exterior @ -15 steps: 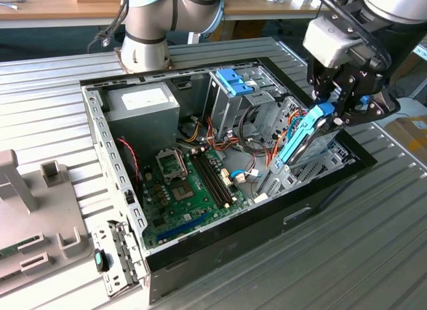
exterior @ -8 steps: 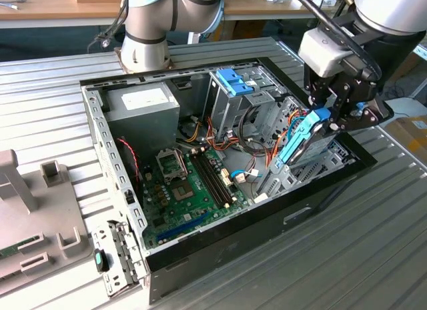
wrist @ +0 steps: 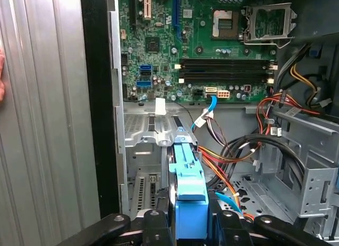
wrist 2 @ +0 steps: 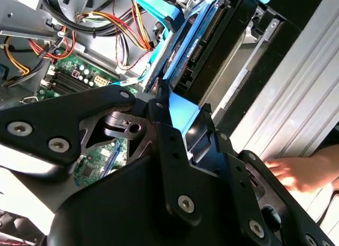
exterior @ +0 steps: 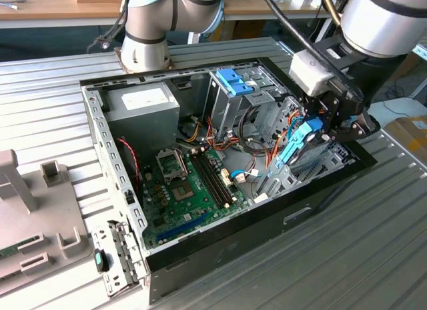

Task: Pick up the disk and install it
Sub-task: 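Insert the disk into the insertion slot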

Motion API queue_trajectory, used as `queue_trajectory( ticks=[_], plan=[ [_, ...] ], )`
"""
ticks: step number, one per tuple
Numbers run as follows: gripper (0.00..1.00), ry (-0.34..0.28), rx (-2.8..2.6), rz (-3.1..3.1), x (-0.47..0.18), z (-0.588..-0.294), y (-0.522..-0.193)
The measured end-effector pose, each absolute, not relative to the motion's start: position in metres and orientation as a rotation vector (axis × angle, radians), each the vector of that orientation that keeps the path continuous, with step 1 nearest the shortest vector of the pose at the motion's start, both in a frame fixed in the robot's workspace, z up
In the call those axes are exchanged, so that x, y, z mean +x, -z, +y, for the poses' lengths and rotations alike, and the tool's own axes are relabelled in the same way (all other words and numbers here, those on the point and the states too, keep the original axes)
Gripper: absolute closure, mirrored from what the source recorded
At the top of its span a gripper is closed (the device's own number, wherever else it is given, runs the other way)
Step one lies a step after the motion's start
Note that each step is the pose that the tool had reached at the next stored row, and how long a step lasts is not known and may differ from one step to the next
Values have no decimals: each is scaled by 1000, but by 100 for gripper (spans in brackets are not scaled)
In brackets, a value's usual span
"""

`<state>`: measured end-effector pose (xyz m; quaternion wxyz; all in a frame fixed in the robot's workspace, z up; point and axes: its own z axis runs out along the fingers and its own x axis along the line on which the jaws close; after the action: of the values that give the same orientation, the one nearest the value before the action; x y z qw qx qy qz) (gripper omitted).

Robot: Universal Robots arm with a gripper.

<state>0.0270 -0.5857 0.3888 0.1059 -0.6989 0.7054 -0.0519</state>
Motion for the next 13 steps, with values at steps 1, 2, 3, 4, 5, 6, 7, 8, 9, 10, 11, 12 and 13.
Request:
queue_trajectory(
  ticks=[1,2,3,4,5,6,7,8,9,10,11,12,13],
  plan=[
    [63,154,-2060,2079,27,-586,-377],
    [63,155,-2063,2081,27,-586,-369],
    [63,152,-2064,2083,29,-586,-368],
    [63,151,-2065,2084,29,-586,-368],
    [63,151,-2065,2084,29,-586,-368],
    [63,151,-2065,2084,29,-586,-368],
    [63,151,-2065,2084,29,-586,-368],
    [62,149,-2064,2083,29,-586,-367],
    [50,151,-2065,2084,29,-586,-368],
    [50,151,-2065,2084,29,-586,-368],
    [50,151,-2065,2084,29,-586,-368],
    [50,151,-2065,2084,29,-586,-368],
    [50,151,-2065,2084,29,-586,-368]
  ],
)
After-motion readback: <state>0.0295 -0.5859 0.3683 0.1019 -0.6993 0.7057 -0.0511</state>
